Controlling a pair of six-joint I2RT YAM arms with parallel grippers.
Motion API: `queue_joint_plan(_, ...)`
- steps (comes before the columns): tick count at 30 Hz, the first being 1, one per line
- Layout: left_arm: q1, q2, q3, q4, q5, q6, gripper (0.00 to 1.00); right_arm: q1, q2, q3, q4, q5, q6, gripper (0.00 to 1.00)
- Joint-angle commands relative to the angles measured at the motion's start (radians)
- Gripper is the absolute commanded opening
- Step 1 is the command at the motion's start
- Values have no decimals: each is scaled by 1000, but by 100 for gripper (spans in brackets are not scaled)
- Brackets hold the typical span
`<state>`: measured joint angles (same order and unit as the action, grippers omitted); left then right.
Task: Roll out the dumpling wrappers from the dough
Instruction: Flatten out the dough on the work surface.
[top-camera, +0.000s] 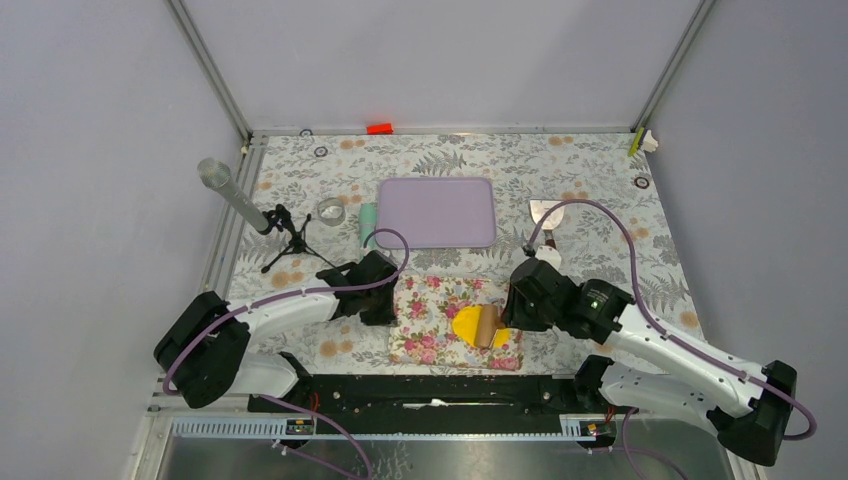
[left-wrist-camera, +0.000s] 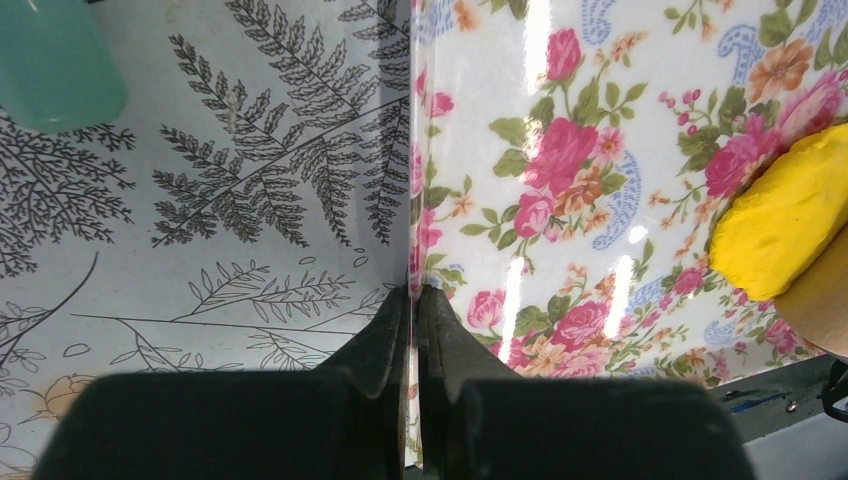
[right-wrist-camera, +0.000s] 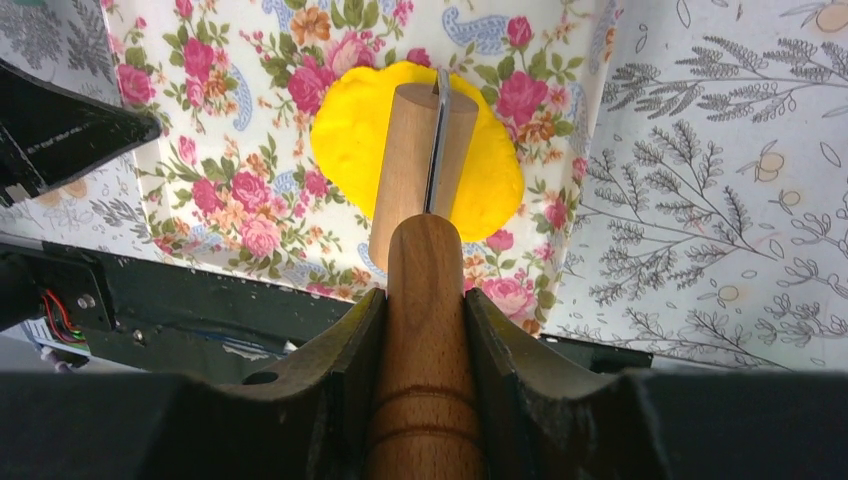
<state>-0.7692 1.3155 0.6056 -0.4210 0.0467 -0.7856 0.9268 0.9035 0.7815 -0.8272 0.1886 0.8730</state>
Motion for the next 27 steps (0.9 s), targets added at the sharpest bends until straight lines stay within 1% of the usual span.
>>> queue_joint_plan(1,-3,3,23,-11,-12,7,0,3,72,-77,59,-9,22,0)
queue_joint_plan(5,-4,4,25,-12,-12,7,0,2,168,-66,6,0,58,0)
queue_joint_plan(9,-3,5,24,-6,-3,6,0,3,277,-52,-35,0,52,0)
queue_joint_plan(16,-3,-12,16,-5,3,11,0,3,302,-88,41,-4,47,0)
queue_joint_plan(23,-2,-7,22,-1,13,21,0,3,365,-32,80,-31,32,0)
queue_joint_plan(27,-4,-9,27,-1,12,22,0,3,375,-48,80,-14,34,0)
